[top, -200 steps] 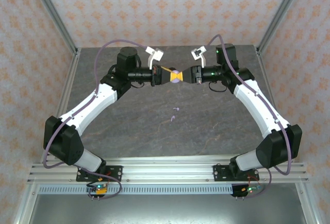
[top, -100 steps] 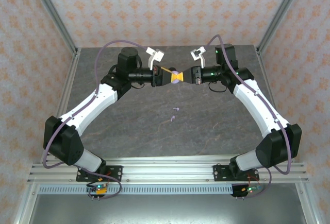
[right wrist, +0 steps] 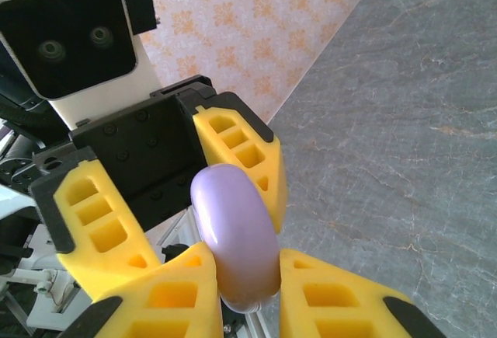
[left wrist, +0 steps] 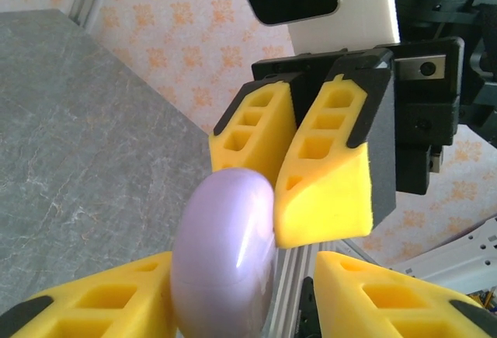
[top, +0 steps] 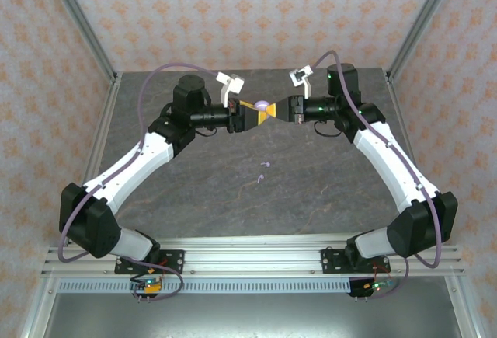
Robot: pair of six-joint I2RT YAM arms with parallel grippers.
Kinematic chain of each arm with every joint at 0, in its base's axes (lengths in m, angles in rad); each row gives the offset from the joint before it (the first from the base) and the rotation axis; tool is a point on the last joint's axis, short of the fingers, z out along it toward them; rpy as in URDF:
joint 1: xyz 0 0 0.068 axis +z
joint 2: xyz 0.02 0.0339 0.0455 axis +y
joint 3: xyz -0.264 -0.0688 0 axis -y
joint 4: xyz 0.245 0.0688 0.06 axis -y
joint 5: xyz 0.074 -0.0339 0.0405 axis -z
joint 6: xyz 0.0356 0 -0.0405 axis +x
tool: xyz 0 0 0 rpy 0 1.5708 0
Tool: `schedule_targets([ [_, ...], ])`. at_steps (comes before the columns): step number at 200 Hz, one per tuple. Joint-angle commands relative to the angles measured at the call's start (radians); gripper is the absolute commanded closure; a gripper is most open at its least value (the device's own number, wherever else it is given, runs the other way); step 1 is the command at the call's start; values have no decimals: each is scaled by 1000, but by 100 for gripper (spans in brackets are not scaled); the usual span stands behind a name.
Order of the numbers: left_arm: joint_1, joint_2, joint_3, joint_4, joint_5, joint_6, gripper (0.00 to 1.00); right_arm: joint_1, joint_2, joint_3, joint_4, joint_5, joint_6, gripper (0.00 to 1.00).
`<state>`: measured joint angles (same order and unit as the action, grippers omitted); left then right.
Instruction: Insert wireless bluetooth earbuds into charging case
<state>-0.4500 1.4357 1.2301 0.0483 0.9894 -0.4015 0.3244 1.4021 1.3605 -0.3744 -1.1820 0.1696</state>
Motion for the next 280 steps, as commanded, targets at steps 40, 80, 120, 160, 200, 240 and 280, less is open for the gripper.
schedule_targets([
  [40, -4, 1, -10, 86, -21, -51, 68, 2, -45, -18, 75, -5, 33, 79],
  [80, -9, 9, -1, 83, -17, -54, 75, 3, -47, -22, 84, -1, 40, 79],
  [120, -10, 6, 9, 34, -2, -11, 82, 5, -53, 8, 9, 27, -12, 62],
  [160, -18, 8, 50, -60, 50, 68, 83, 10, -39, 65, -112, 12, -106, 58],
  [200, -23, 10, 65, -73, 58, 79, 83, 17, -20, 80, -143, -12, -130, 60],
  [240, -28, 12, 68, -83, 61, 85, 83, 19, -15, 77, -143, -14, -133, 68],
  [280, -28, 7, 60, -73, 41, 72, 71, 18, -36, 55, -82, 6, -85, 81],
])
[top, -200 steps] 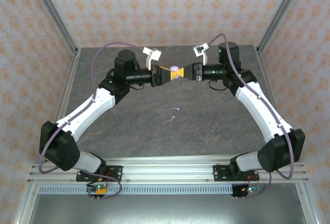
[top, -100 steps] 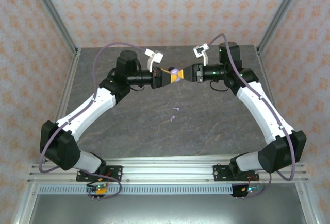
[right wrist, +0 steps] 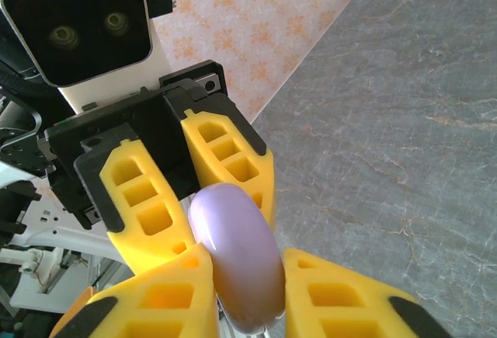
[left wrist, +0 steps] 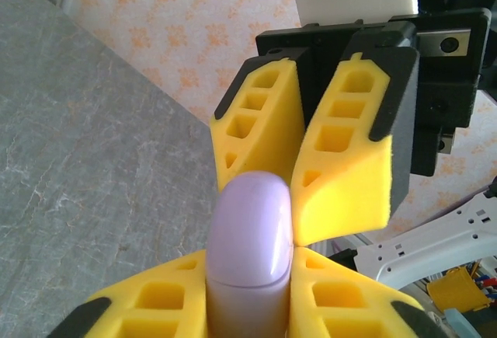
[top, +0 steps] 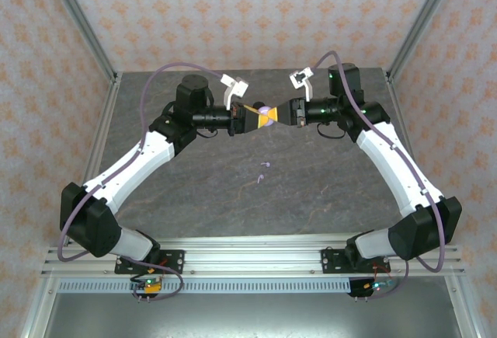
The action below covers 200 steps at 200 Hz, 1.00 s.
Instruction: Insert wireless bluetooth earbuds into charging case
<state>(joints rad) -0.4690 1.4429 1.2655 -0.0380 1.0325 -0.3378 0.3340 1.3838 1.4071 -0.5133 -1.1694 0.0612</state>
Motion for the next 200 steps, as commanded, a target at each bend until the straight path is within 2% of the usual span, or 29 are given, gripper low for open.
schedule_targets([
  [1, -9, -2, 24, 14, -3, 7, 71, 9, -18, 6, 60, -6, 25, 81],
  [29, -9, -15, -5, 62, -13, -19, 62, 9, -29, -18, 114, -13, 64, 83],
  [90, -8, -6, -9, 93, -14, -45, 61, 9, -39, -30, 135, -31, 81, 83],
  [106, -8, -3, -8, 93, -15, -46, 65, 10, -40, -34, 134, -32, 81, 83],
  [157, -9, -2, -11, 86, -20, -45, 88, 10, -53, -37, 129, -14, 80, 82],
  [175, -9, -9, -11, 68, -29, -21, 90, 9, -63, -26, 100, 10, 64, 76],
  [200, -11, -30, -12, 35, -54, 42, 92, 9, -83, -2, 24, 66, 23, 57],
])
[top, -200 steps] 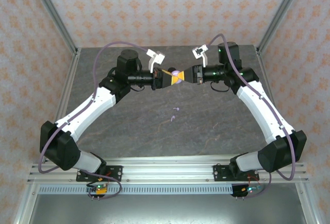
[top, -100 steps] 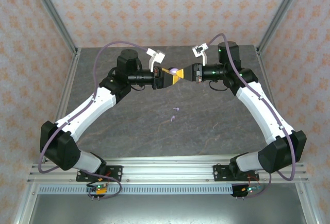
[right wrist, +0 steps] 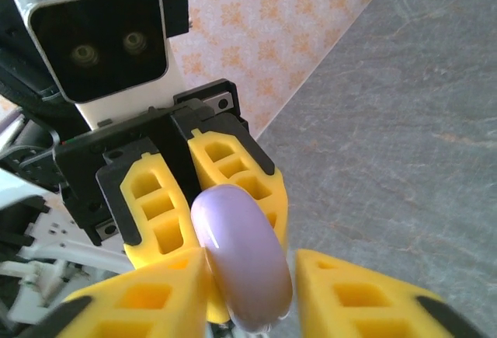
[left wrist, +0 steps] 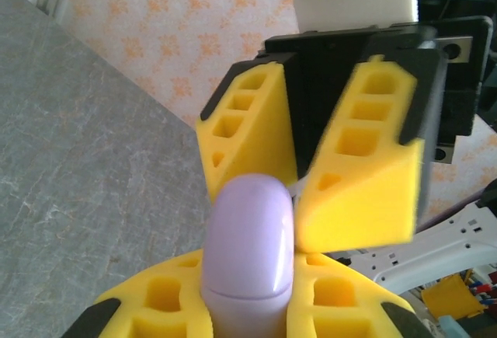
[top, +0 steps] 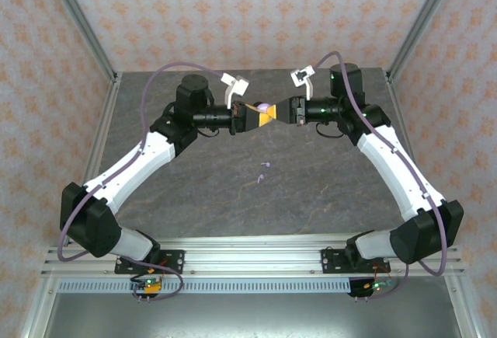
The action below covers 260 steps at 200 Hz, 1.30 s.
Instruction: Insert wireless bluetooth earbuds into charging case
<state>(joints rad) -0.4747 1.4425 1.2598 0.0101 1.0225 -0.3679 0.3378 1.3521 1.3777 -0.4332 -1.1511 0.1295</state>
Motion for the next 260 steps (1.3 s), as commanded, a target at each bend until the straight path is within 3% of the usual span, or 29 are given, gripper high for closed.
schedule_targets([
  [1, -5, -31, -6, -13, -45, 77, 92, 6, -52, 29, -60, 50, -49, 56],
  [20, -17, -63, -45, 7, -97, 170, 92, 6, -62, 49, -116, 83, -82, 50],
  [47, -27, -125, -183, 208, -178, 253, 94, 7, -74, 70, -181, 128, -113, 47],
  [73, -40, -148, -224, 208, -148, 409, 94, 19, -82, 75, -211, 116, -139, 45],
  [119, -53, -161, -256, 220, -92, 507, 94, 50, -82, 86, -276, 105, -210, 42],
  [260, -68, -161, -231, 182, -81, 498, 94, 92, -18, 96, -308, 146, -248, 38],
])
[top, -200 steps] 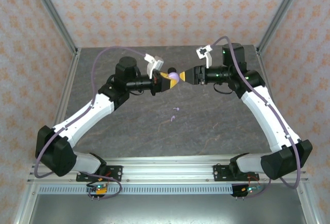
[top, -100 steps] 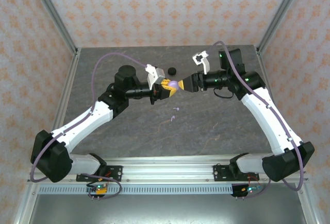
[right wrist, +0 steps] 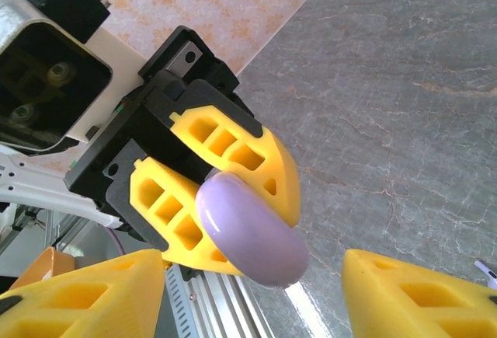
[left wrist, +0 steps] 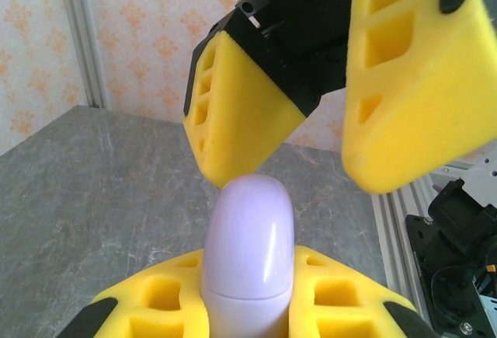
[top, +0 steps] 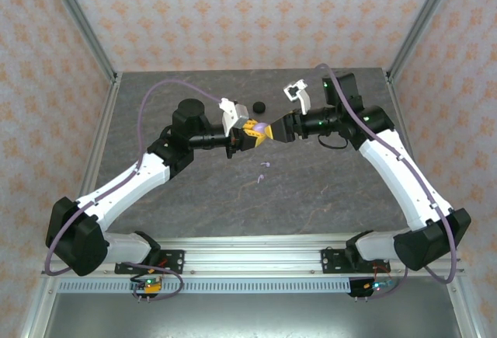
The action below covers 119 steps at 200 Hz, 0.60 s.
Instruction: Insert wireless bluetooth earbuds into charging case
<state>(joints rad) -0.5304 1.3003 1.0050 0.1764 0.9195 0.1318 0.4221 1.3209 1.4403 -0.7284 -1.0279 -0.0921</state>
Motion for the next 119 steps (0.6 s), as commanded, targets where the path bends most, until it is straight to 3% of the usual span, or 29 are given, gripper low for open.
schedule_targets([
  [1, -12, -19, 25, 15, 22, -2, 94, 8, 14, 34, -12, 23, -27, 38],
  [119, -30, -37, 32, -6, 62, 18, 94, 9, 29, 27, 39, 239, 56, 37],
])
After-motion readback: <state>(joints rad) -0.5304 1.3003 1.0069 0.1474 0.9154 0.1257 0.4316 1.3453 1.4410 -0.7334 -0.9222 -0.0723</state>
